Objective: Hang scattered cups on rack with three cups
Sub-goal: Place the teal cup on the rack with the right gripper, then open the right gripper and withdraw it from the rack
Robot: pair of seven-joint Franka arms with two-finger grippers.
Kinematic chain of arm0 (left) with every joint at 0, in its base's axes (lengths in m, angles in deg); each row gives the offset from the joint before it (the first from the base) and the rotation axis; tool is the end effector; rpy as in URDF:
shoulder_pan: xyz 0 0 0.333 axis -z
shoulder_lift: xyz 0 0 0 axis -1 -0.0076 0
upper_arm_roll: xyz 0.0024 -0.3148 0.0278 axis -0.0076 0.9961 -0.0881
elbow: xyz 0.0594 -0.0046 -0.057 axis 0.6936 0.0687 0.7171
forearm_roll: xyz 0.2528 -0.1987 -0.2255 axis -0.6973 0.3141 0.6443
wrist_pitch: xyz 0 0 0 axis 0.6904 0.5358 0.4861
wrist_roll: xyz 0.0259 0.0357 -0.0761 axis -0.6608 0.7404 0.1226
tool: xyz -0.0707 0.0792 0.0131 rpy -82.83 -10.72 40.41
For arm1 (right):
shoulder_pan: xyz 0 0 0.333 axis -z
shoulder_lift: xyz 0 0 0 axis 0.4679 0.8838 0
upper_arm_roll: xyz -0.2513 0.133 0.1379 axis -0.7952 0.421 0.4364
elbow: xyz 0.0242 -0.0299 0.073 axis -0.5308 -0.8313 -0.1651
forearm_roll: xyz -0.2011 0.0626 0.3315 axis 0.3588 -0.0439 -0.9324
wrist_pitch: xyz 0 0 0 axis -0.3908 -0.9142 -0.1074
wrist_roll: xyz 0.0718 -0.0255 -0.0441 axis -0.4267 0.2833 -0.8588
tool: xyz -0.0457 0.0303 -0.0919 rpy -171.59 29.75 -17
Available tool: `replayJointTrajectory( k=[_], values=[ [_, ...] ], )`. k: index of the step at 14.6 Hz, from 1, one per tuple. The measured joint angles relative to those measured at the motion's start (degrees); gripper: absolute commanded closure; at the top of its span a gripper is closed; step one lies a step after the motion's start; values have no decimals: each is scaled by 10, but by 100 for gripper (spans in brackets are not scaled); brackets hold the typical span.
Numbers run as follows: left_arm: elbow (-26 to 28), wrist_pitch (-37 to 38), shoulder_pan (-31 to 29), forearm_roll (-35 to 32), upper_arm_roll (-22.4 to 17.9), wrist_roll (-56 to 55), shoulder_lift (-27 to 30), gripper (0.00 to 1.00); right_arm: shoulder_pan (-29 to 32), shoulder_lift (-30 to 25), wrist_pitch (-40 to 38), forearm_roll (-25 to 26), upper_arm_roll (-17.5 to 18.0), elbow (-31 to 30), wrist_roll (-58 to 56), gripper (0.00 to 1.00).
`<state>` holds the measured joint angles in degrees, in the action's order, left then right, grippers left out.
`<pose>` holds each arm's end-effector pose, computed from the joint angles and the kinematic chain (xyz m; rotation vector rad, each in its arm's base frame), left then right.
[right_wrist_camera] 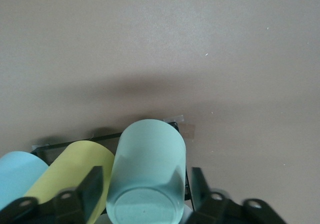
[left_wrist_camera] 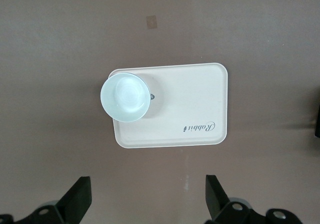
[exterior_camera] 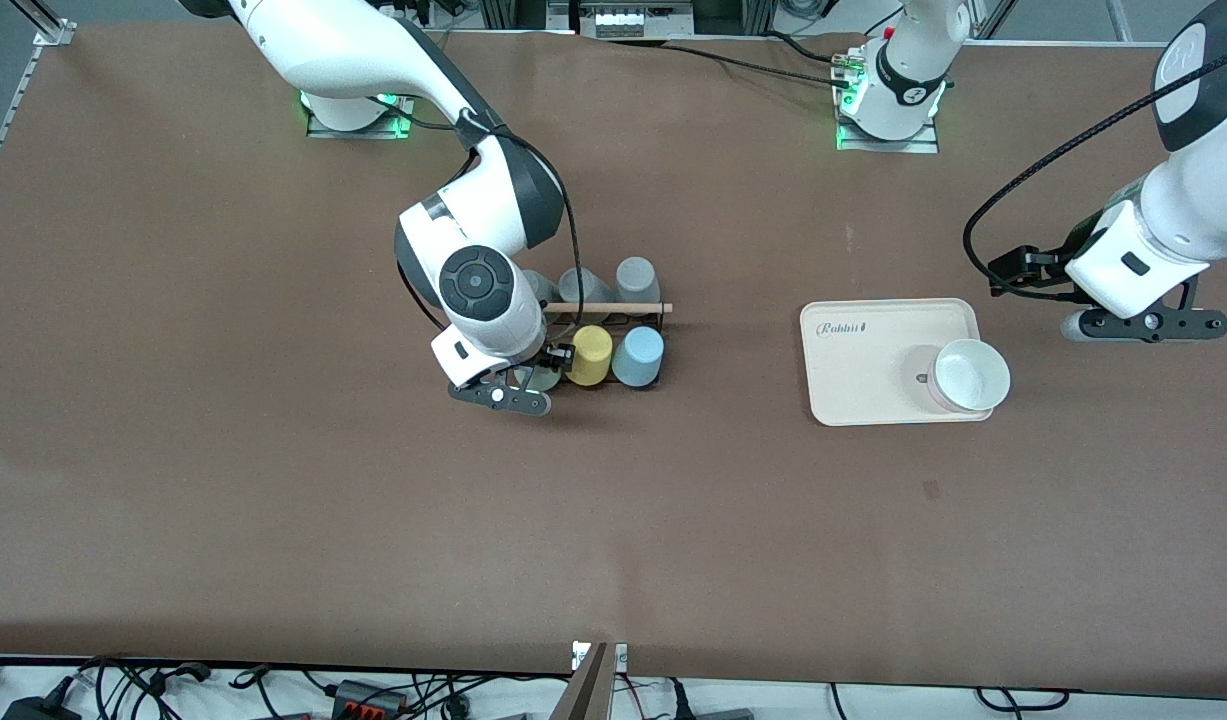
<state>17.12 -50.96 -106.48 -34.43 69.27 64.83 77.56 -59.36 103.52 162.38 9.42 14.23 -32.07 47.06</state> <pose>0.5815 -0.0440 0.5411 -3.0946 0.0009 0.2206 0.5983 0.4095 0.3169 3.1144 -0.2900 -0.1385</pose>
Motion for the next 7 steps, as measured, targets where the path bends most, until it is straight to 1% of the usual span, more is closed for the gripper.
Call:
replayJointTrajectory(
  k=[4, 7],
  values=[
    [-2, 0, 0, 0, 0, 0, 0, 0, 0, -3, 0, 23, -2, 12, -26, 0],
    [-3, 0, 0, 5, 0, -2, 0, 0, 19, -32, -11, 30, -15, 25, -38, 0]
  ],
)
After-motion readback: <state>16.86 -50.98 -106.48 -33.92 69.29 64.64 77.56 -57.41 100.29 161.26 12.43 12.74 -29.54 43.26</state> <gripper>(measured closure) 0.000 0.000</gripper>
